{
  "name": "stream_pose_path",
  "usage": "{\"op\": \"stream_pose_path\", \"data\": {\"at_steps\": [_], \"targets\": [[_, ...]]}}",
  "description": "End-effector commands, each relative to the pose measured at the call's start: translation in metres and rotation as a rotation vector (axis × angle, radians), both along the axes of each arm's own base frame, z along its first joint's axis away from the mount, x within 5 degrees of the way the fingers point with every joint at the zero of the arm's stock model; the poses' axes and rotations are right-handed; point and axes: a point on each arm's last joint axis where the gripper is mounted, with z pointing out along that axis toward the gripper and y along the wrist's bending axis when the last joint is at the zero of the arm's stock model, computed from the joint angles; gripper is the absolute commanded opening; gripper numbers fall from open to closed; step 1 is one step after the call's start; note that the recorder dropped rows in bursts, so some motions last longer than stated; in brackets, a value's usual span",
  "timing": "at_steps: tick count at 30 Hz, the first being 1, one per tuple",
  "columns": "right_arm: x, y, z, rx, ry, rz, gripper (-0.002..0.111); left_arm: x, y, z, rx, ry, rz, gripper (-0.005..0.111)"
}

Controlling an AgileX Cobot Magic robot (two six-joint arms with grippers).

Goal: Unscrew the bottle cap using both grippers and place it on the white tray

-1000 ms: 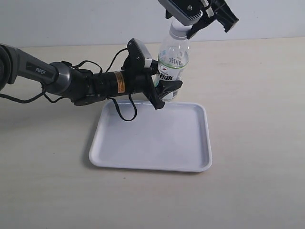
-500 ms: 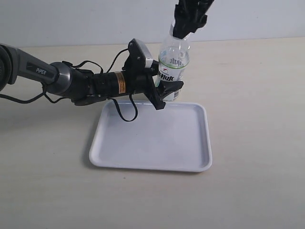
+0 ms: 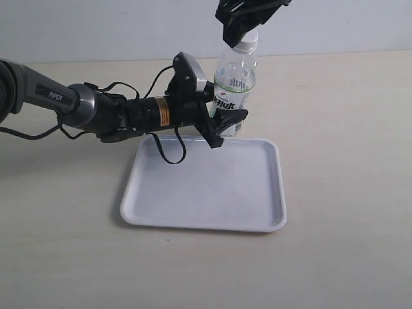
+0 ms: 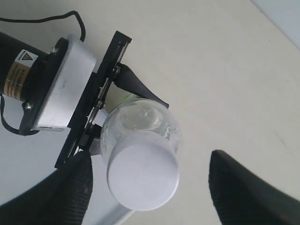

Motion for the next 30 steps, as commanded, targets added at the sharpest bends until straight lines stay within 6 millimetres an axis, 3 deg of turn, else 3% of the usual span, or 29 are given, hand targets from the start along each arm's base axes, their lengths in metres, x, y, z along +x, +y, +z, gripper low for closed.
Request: {"op": "stream_pose_path", "data": {"at_steps": [1, 30], "targets": [[-0.0019, 0.0004, 0.0038, 0.015, -0.003, -0.020, 0.067, 0.0009, -0.0018, 0.0137, -0.050, -0.019, 0.000, 0.000], [-0.0013, 0.0010, -0.0023, 0.023, 0.036, -0.052, 0.064, 0.0009, -0.0018, 0.0137, -0.050, -0.019, 0.000, 0.000]]}}
